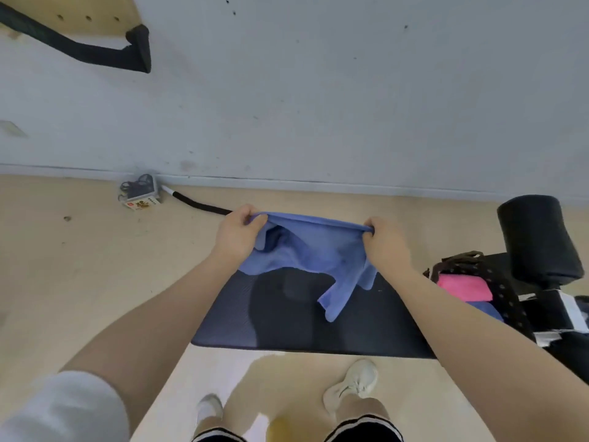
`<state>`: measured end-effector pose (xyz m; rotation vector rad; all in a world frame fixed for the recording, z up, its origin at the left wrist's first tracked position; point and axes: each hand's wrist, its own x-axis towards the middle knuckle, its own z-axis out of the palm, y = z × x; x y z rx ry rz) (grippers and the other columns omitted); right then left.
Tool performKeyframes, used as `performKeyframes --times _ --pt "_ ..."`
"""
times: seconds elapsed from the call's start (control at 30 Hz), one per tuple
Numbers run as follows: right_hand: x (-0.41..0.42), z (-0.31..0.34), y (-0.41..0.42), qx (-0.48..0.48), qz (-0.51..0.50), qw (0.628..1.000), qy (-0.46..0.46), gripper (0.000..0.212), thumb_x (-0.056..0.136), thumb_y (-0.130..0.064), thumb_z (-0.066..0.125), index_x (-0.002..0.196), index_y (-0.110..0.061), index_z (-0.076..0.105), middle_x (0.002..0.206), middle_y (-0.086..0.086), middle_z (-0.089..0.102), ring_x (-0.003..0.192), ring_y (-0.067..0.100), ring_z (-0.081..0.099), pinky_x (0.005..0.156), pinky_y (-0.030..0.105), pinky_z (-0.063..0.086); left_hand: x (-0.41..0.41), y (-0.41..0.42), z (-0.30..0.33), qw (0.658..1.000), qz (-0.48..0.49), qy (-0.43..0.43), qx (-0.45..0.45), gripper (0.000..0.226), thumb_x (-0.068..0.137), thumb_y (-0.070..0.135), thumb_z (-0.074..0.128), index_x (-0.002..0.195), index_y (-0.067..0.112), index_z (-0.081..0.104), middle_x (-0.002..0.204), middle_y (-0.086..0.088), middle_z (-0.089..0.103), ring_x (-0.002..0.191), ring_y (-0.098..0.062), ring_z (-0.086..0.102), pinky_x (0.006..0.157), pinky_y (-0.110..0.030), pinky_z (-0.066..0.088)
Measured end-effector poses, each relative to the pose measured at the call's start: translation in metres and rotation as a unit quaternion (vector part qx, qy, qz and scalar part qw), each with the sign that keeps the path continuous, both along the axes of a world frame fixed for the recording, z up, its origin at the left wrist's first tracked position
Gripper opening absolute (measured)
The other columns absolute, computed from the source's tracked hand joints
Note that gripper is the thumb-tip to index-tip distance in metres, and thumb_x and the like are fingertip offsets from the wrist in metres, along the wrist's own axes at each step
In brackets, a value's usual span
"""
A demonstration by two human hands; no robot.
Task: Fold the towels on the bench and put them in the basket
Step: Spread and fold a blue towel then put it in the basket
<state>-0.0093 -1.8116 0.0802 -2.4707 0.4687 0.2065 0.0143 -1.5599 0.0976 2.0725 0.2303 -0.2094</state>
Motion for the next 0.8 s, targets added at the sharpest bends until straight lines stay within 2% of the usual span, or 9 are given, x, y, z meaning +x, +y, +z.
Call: performKeyframes --times 0.1,0.27,0.33,0.47,0.53,0.6,0.67,0.73,0.8 --pt "0.011 -0.006 -0.014 0.032 -0.017 0.998 -0.048 0.018 0.085 -0.005 0.035 0.076 -0.013 0.049 0.07 0.003 0.05 0.07 0.025 0.048 0.061 0.031 0.038 0.008 -0.006 -0.01 0.997 0.045 -0.055 0.038 0.014 0.092 0.022 0.052 0.082 0.013 0.055 0.07 0.007 0.052 0.076 -0.018 0.047 0.071 -0.03 0.037" --pt "0.007 -0.052 -0.011 0.044 -0.041 0.973 -0.225 0.025 0.085 0.001 0.036 0.095 -0.007 0.057 0.082 0.001 0.056 0.077 0.019 0.048 0.067 0.029 0.035 0.007 0.0 -0.06 0.983 0.053 -0.172 0.034 0.009 0.093 0.021 0.052 0.087 0.015 0.055 0.072 0.006 0.05 0.06 0.001 0.046 0.058 -0.008 0.036" --pt "0.0 -0.098 -0.01 0.044 -0.031 0.968 -0.246 0.026 0.086 0.0 0.039 0.099 -0.007 0.059 0.085 0.003 0.059 0.08 0.02 0.05 0.07 0.026 0.034 -0.004 0.007 -0.102 0.975 0.019 -0.212 0.068 0.009 0.093 0.02 0.052 0.085 0.015 0.054 0.07 0.001 0.051 0.059 -0.001 0.045 0.056 -0.008 0.035" --pt "-0.032 -0.208 -0.015 -0.07 0.056 0.974 -0.206 0.024 0.083 -0.015 0.041 0.091 -0.008 0.063 0.077 0.014 0.064 0.076 0.033 0.057 0.07 0.038 0.043 -0.036 0.028 -0.207 0.965 -0.1 -0.201 0.133 0.015 0.094 0.02 0.051 0.089 0.008 0.058 0.079 -0.013 0.062 0.072 -0.023 0.054 0.063 -0.026 0.04" --pt "-0.054 -0.243 -0.016 -0.137 0.121 0.97 -0.159 0.027 0.079 -0.025 0.036 0.077 -0.01 0.059 0.065 0.011 0.058 0.067 0.034 0.054 0.063 0.037 0.039 -0.055 0.036 -0.246 0.945 -0.15 -0.184 0.223 0.022 0.094 0.026 0.051 0.091 0.007 0.061 0.079 -0.011 0.063 0.074 -0.024 0.056 0.064 -0.034 0.038" --pt "-0.074 -0.259 -0.019 -0.157 0.189 0.963 -0.114 0.023 0.085 -0.021 0.04 0.072 -0.008 0.053 0.062 0.011 0.056 0.065 0.034 0.053 0.06 0.037 0.038 -0.071 0.039 -0.268 0.913 -0.192 -0.175 0.313 0.029 0.094 0.033 0.049 0.083 0.007 0.059 0.074 -0.007 0.058 0.073 -0.023 0.053 0.06 -0.031 0.033" --pt "-0.092 -0.265 -0.024 -0.194 0.259 0.941 -0.095 0.016 0.088 -0.013 0.043 0.074 -0.007 0.048 0.059 0.007 0.048 0.068 0.031 0.049 0.06 0.039 0.039 -0.087 0.038 -0.275 0.876 -0.237 -0.178 0.379 0.034 0.095 0.036 0.047 0.07 0.012 0.048 0.067 -0.001 0.046 0.071 -0.024 0.051 0.057 -0.03 0.028" --pt "-0.111 -0.261 -0.027 -0.277 0.318 0.903 -0.079 0.012 0.091 -0.013 0.038 0.079 -0.011 0.041 0.058 0.0 0.035 0.07 0.026 0.041 0.055 0.036 0.028 -0.109 0.036 -0.278 0.852 -0.261 -0.192 0.411 0.038 0.096 0.037 0.043 0.064 0.018 0.04 0.062 0.003 0.04 0.067 -0.021 0.047 0.054 -0.03 0.027" --pt "-0.135 -0.256 -0.028 -0.319 0.352 0.878 -0.06 0.01 0.093 -0.014 0.034 0.085 -0.014 0.04 0.06 -0.002 0.033 0.07 0.025 0.04 0.051 0.032 0.022 -0.135 0.036 -0.281 0.839 -0.276 -0.193 0.428 0.036 0.097 0.037 0.04 0.066 0.019 0.044 0.065 0.004 0.043 0.068 -0.021 0.051 0.054 -0.03 0.033"
